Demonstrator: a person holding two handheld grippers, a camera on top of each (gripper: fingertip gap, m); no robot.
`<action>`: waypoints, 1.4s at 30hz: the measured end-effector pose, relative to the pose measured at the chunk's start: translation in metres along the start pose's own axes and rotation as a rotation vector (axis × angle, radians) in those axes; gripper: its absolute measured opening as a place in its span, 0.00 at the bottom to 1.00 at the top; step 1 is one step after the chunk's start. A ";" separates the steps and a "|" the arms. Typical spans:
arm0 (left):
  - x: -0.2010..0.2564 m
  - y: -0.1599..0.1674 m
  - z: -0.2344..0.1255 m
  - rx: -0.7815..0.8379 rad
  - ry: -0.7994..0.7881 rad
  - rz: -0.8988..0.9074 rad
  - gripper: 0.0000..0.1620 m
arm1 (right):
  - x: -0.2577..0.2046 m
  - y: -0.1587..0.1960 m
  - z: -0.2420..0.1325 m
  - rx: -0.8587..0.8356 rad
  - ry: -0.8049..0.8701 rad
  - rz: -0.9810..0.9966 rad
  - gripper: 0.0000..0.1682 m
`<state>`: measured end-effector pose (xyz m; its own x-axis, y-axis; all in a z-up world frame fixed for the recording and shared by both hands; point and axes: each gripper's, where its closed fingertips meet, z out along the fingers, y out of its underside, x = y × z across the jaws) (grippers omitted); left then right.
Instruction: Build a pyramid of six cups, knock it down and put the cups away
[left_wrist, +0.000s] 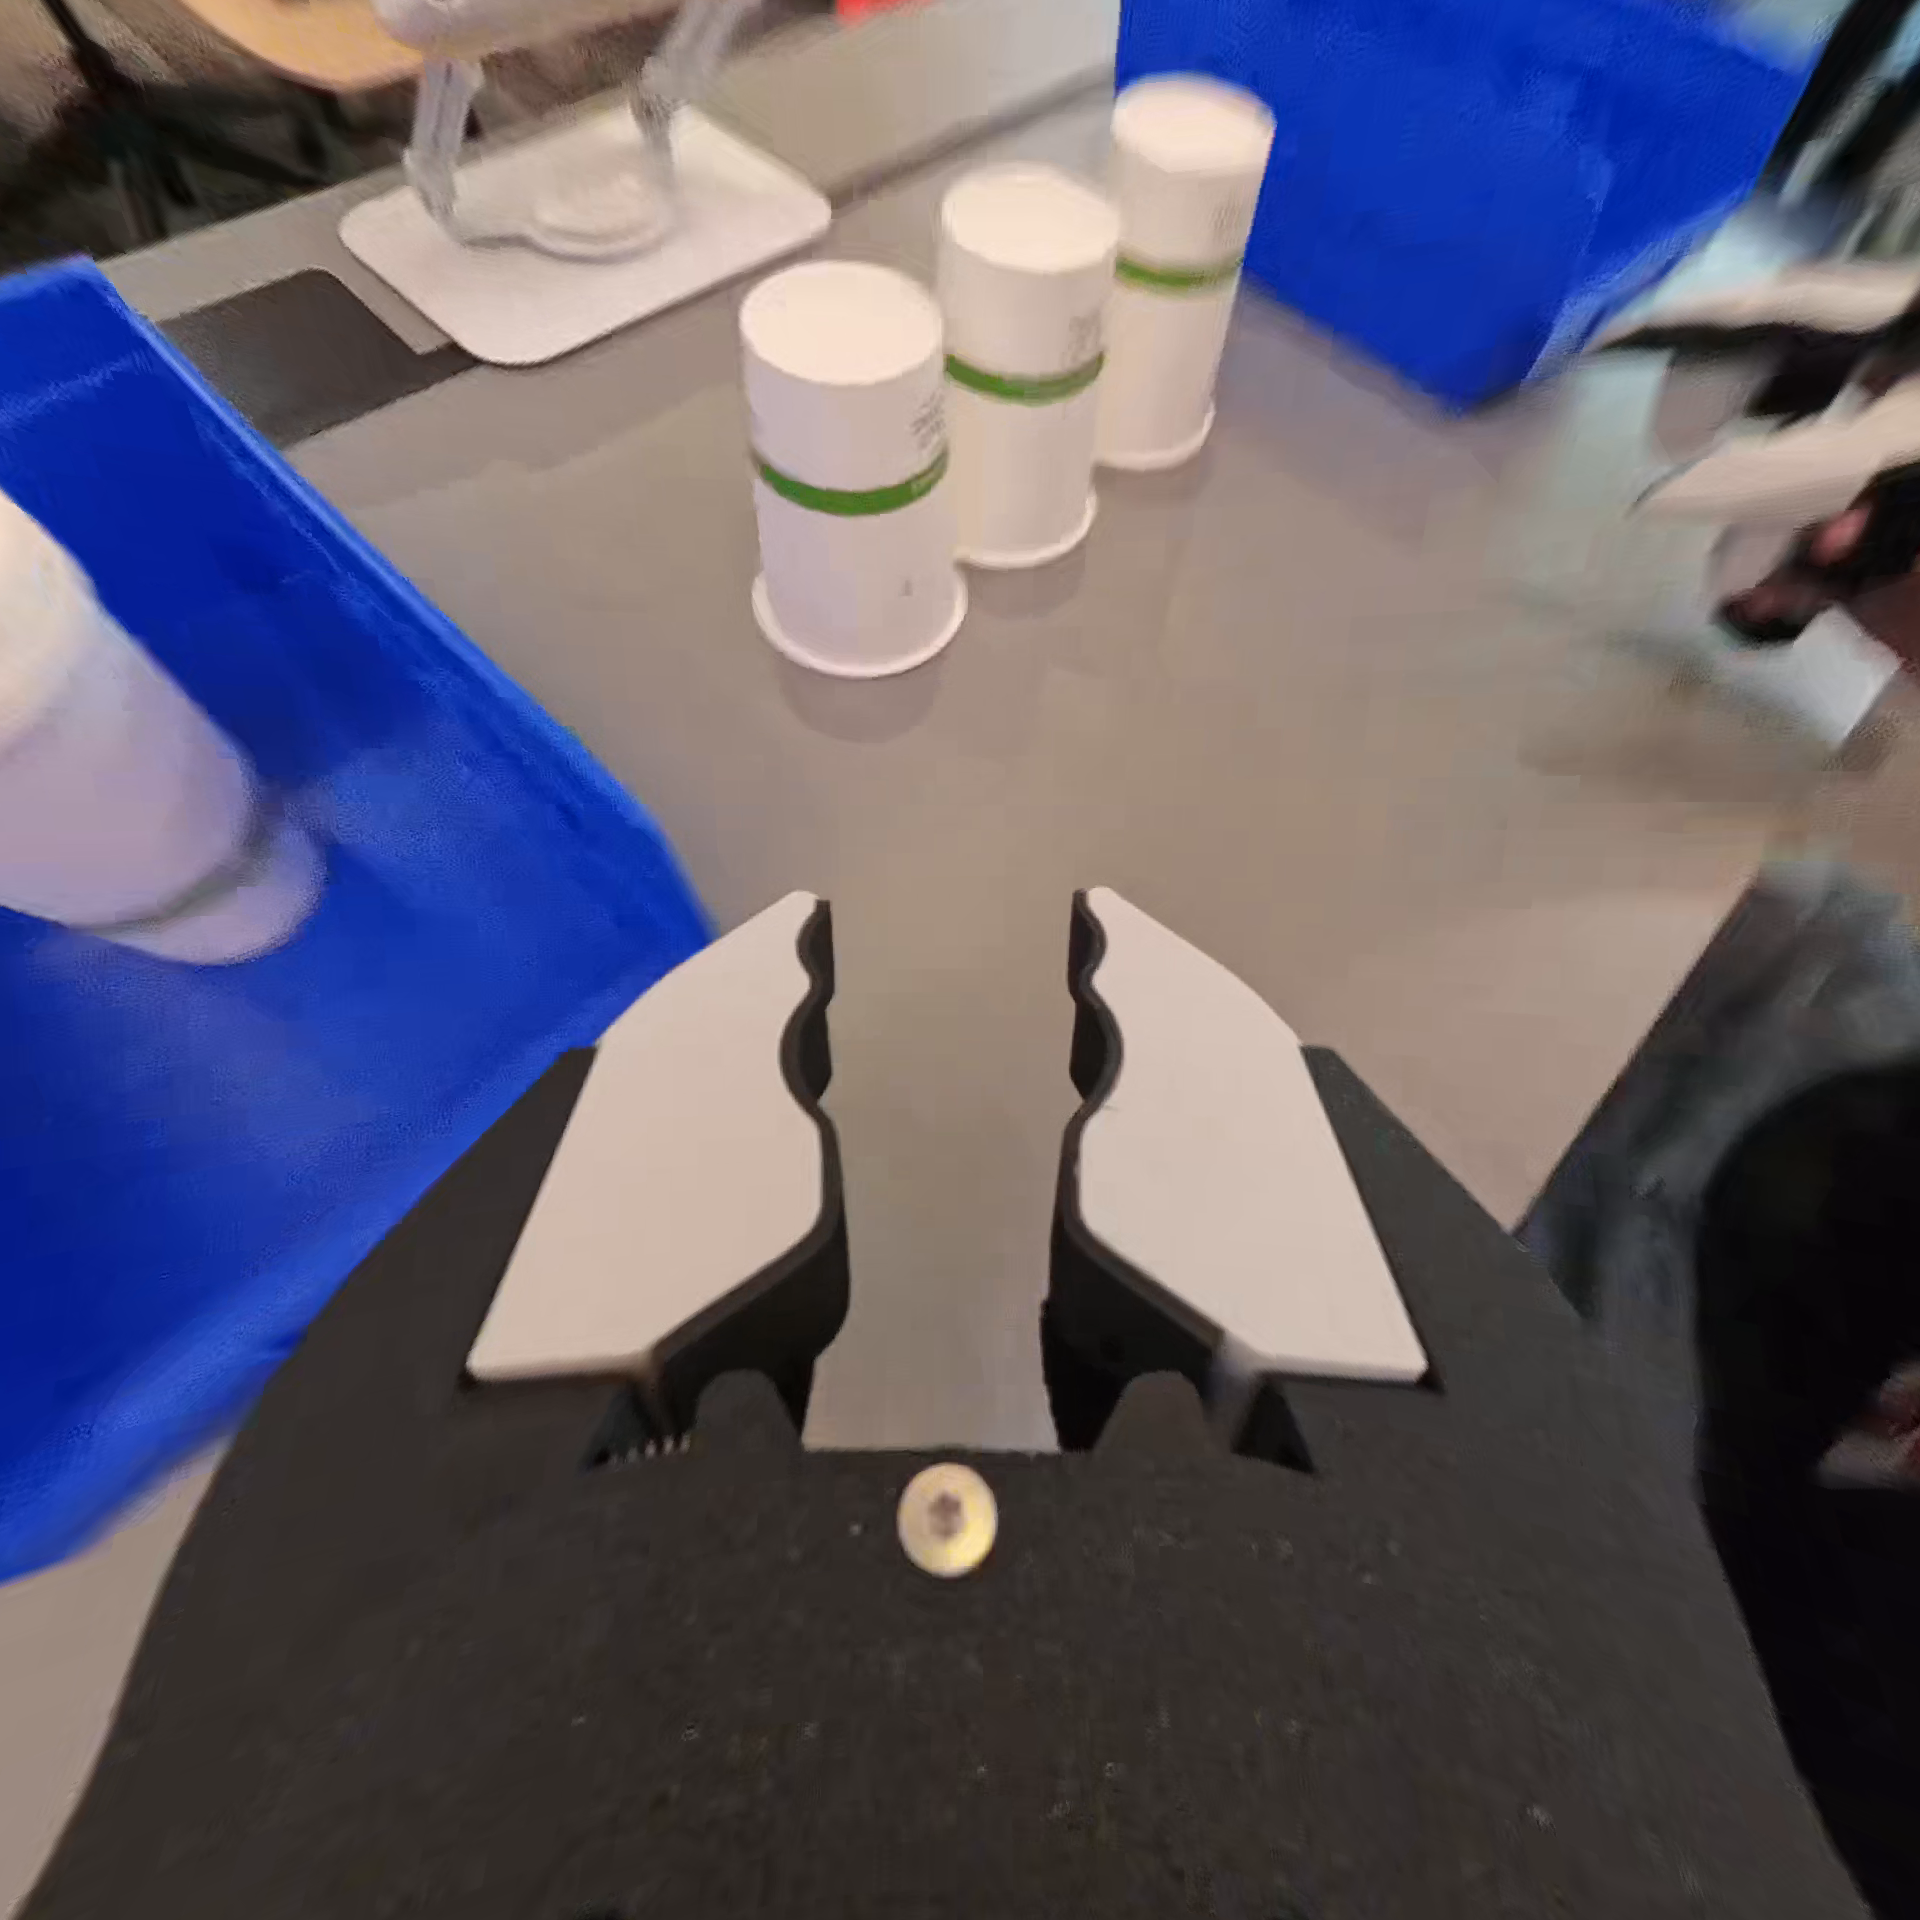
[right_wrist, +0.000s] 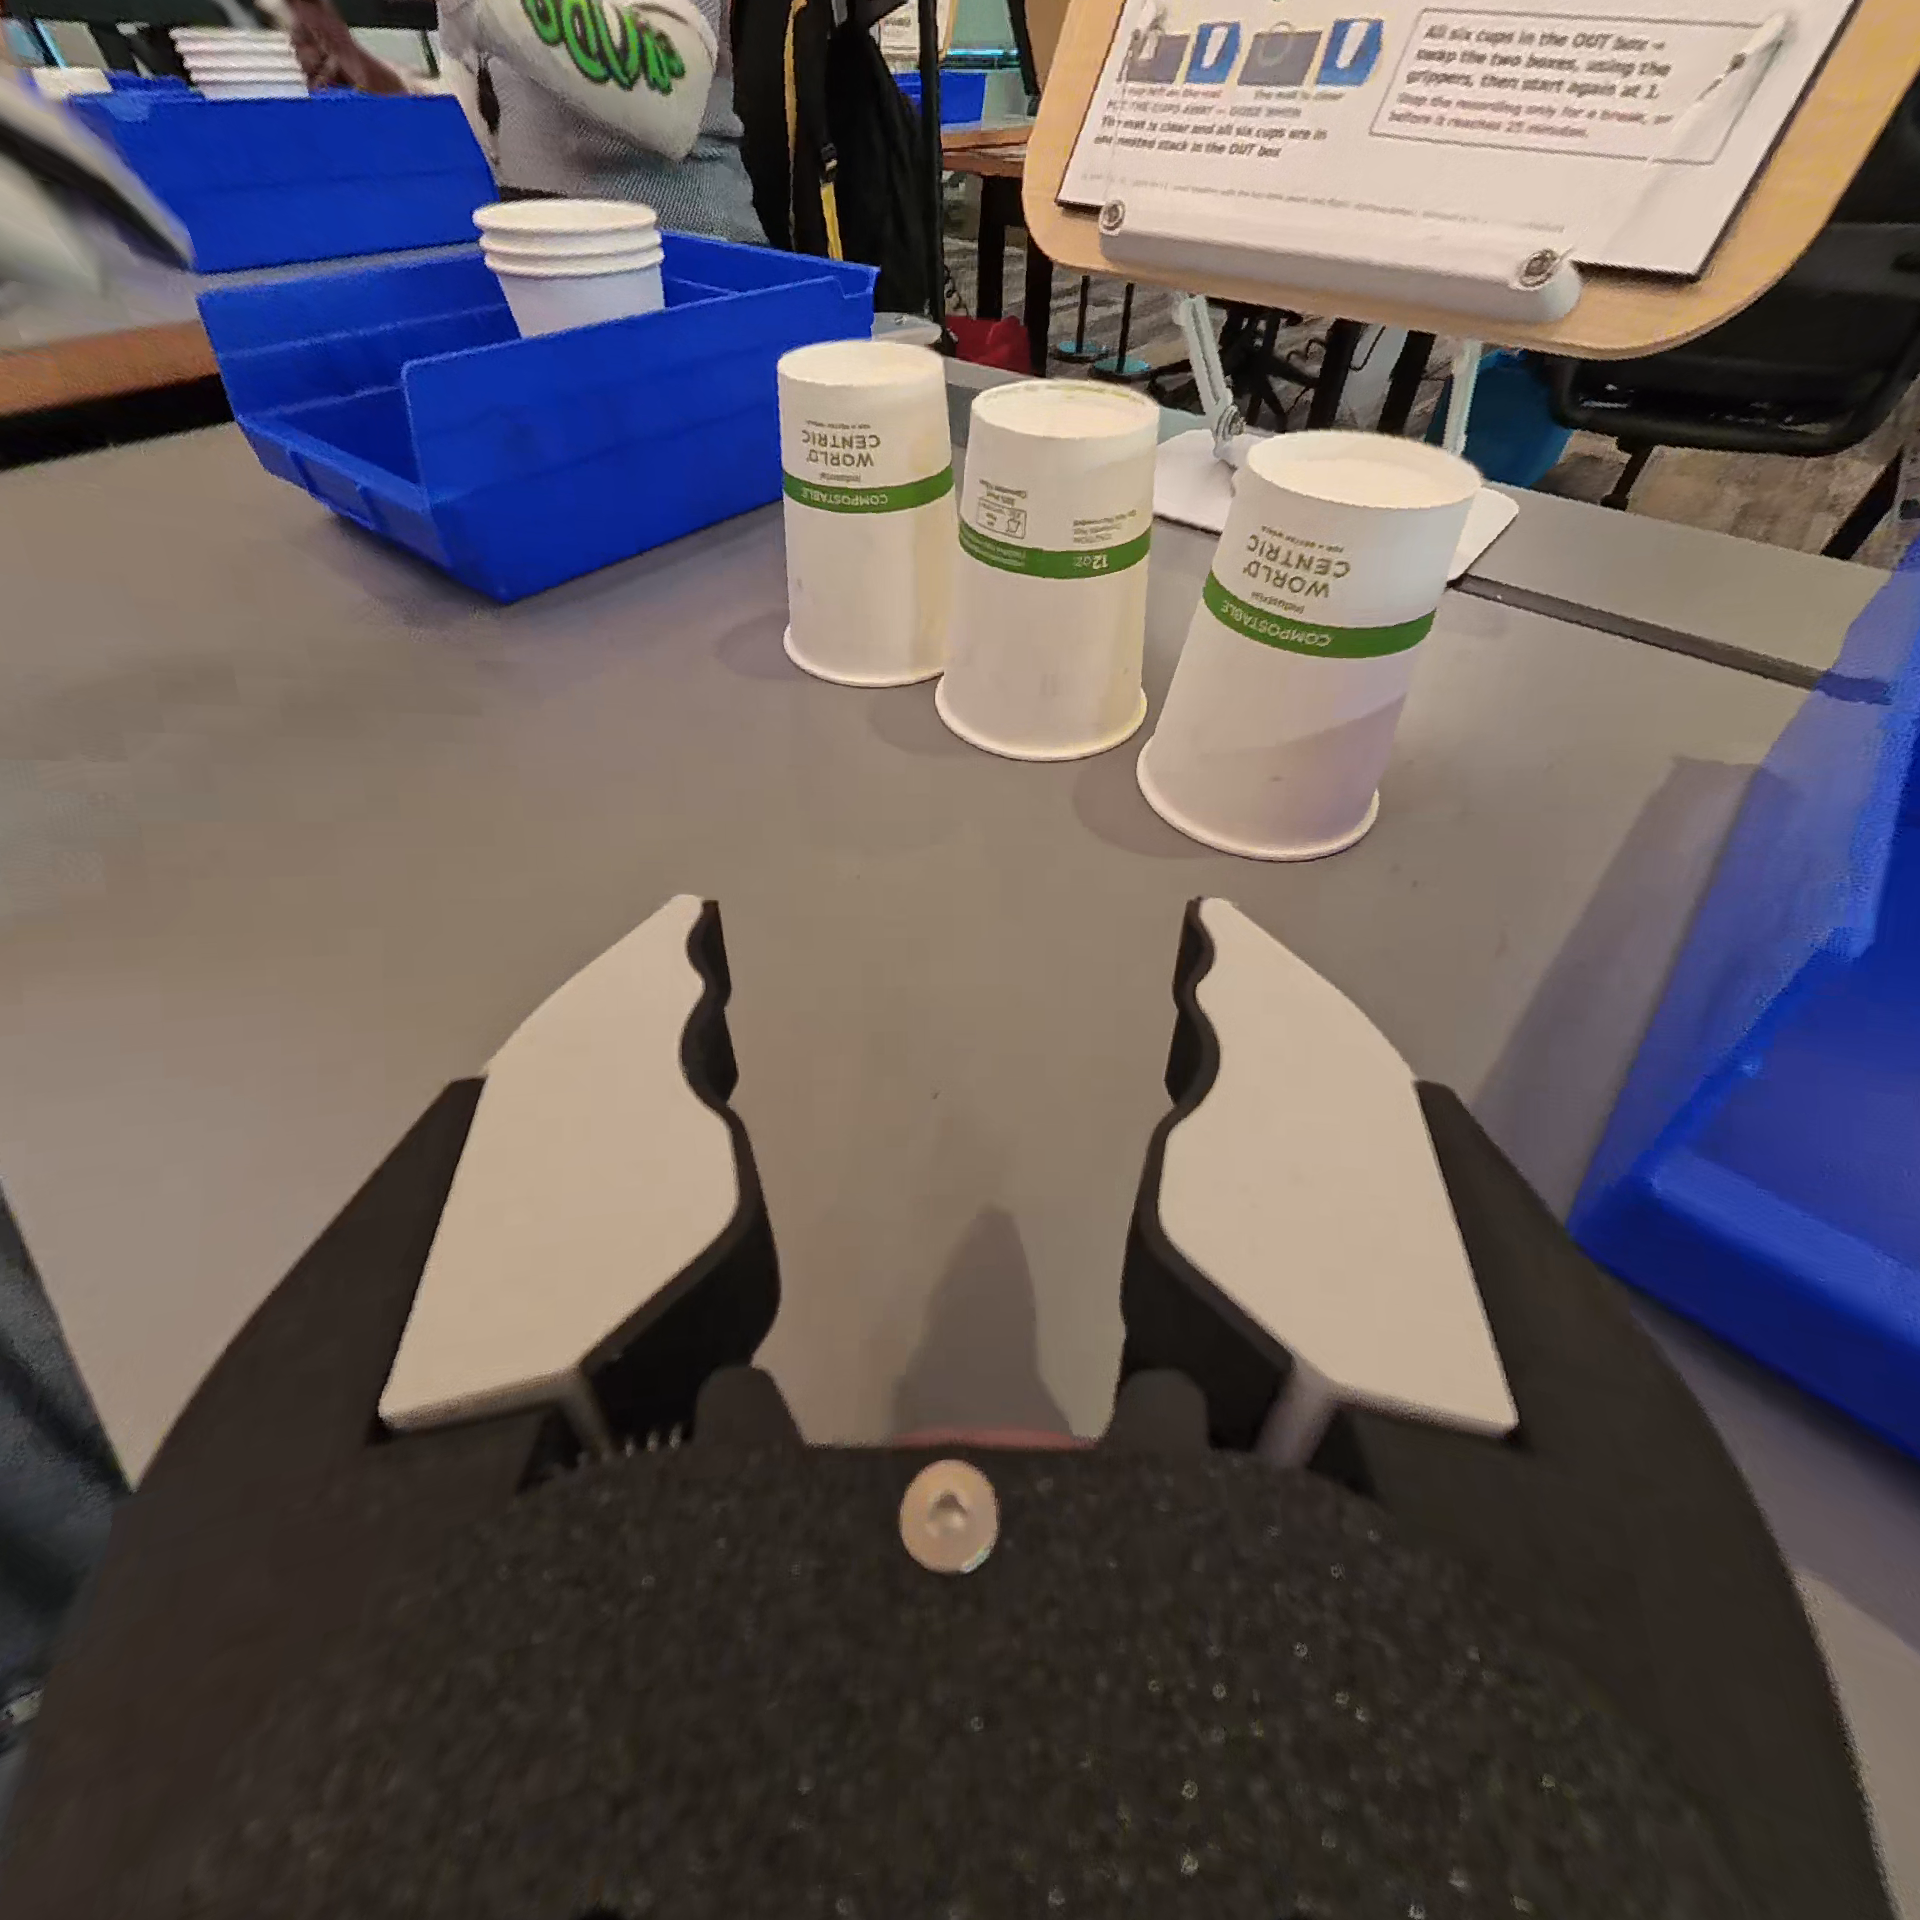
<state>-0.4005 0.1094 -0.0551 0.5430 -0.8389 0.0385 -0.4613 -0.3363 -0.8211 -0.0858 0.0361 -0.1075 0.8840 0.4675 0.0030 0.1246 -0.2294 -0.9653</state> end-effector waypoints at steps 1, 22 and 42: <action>-0.025 -0.012 -0.005 -0.060 -0.054 0.084 0.23 | 0.000 0.003 0.003 -0.015 -0.005 -0.015 0.48; -0.199 -0.023 0.052 -0.650 -0.013 0.302 0.02 | -0.007 0.003 0.014 -0.017 -0.090 0.043 0.45; -0.197 -0.053 0.024 -0.642 -0.052 0.334 0.02 | -0.008 0.005 0.012 -0.028 -0.093 0.044 0.45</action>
<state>-0.4670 0.3029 -0.0330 0.3261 -0.9247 -0.1963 -0.9208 -0.2637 -0.2875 -0.0979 0.0411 -0.1157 0.8431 0.5338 -0.0644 0.1006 -0.2744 -0.9563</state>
